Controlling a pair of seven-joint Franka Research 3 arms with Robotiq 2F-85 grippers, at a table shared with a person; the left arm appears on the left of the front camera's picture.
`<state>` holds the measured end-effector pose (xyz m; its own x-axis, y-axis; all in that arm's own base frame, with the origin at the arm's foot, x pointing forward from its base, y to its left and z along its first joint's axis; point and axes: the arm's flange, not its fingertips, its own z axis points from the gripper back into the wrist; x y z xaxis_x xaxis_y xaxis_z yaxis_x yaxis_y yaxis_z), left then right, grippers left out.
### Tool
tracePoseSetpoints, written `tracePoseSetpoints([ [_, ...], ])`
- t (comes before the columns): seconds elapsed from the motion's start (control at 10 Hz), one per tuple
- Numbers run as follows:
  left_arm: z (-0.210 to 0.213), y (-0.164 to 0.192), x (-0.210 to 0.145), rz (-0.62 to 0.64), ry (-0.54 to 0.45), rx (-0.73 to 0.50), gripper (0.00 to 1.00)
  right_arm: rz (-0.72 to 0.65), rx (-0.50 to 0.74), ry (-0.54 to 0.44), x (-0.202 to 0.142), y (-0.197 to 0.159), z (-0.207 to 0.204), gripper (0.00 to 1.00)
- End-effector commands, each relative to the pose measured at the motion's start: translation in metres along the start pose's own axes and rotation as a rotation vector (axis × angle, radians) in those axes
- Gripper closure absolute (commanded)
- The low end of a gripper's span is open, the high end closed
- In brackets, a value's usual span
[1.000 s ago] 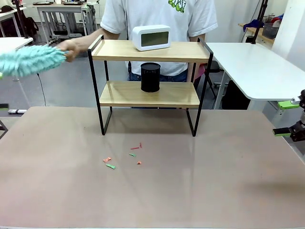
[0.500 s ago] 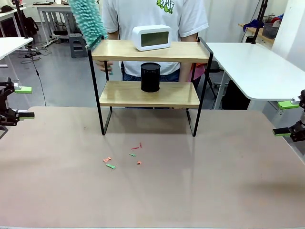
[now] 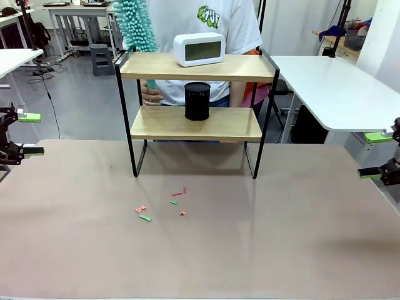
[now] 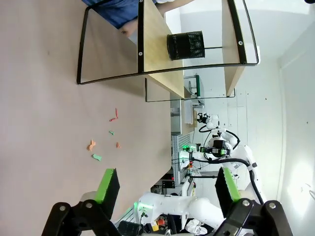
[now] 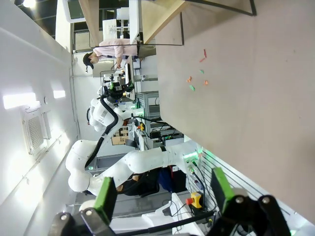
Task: Clean the shelf.
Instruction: Hand the Duster back to the human.
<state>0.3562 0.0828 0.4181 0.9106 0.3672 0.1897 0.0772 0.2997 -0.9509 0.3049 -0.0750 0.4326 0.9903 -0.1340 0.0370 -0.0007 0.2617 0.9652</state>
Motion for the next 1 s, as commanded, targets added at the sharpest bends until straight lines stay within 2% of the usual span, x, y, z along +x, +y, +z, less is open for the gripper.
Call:
tracePoseSetpoints([
  [0.0,0.0039,-0.0016,-0.0015,0.006,0.005,0.003,0.0,0.02,-0.007,0.006,-0.0027,-0.0023,0.0016,0.0],
  [0.9,0.0039,-0.0016,-0.0015,0.006,0.005,0.003,0.0,0.02,-0.007,0.006,-0.0027,-0.0023,0.0016,0.0],
])
